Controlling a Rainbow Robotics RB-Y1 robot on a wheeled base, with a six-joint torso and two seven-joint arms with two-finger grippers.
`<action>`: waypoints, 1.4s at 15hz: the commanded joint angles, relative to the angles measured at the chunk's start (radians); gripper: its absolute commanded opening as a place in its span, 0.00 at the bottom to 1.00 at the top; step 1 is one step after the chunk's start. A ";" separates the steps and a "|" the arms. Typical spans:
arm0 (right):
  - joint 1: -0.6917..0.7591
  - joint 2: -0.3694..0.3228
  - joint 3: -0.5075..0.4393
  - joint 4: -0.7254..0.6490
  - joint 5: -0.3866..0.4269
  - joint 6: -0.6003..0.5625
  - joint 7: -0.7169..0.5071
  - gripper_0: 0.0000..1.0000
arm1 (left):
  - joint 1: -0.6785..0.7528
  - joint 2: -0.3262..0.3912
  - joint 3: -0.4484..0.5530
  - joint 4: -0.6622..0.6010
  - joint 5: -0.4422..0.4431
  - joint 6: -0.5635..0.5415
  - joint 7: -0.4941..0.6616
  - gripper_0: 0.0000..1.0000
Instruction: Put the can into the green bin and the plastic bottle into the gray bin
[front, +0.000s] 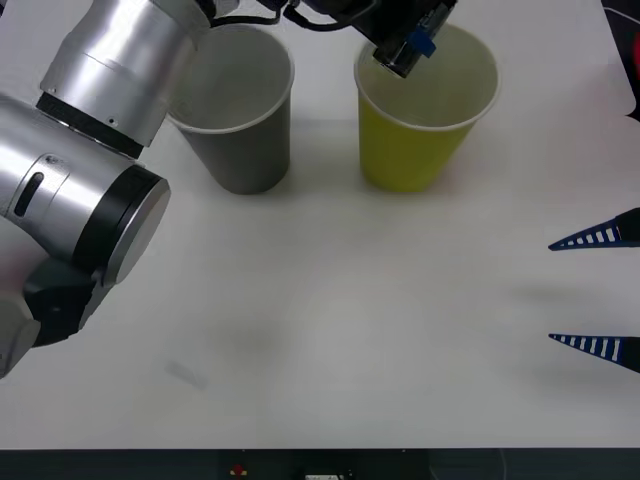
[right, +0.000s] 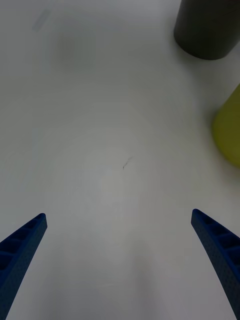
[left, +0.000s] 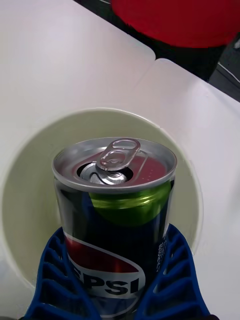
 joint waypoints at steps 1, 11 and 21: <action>0.000 0.000 0.000 0.000 0.000 0.000 0.000 1.00 | -0.001 -0.010 -0.022 0.001 -0.008 0.024 0.000 0.00; 0.000 0.000 0.000 0.000 0.000 0.000 0.000 1.00 | 0.001 -0.012 -0.020 0.001 0.020 0.025 -0.024 1.00; 0.000 0.000 0.000 0.000 0.000 0.000 0.000 1.00 | 0.105 0.146 0.000 -0.071 0.236 -0.031 -0.291 1.00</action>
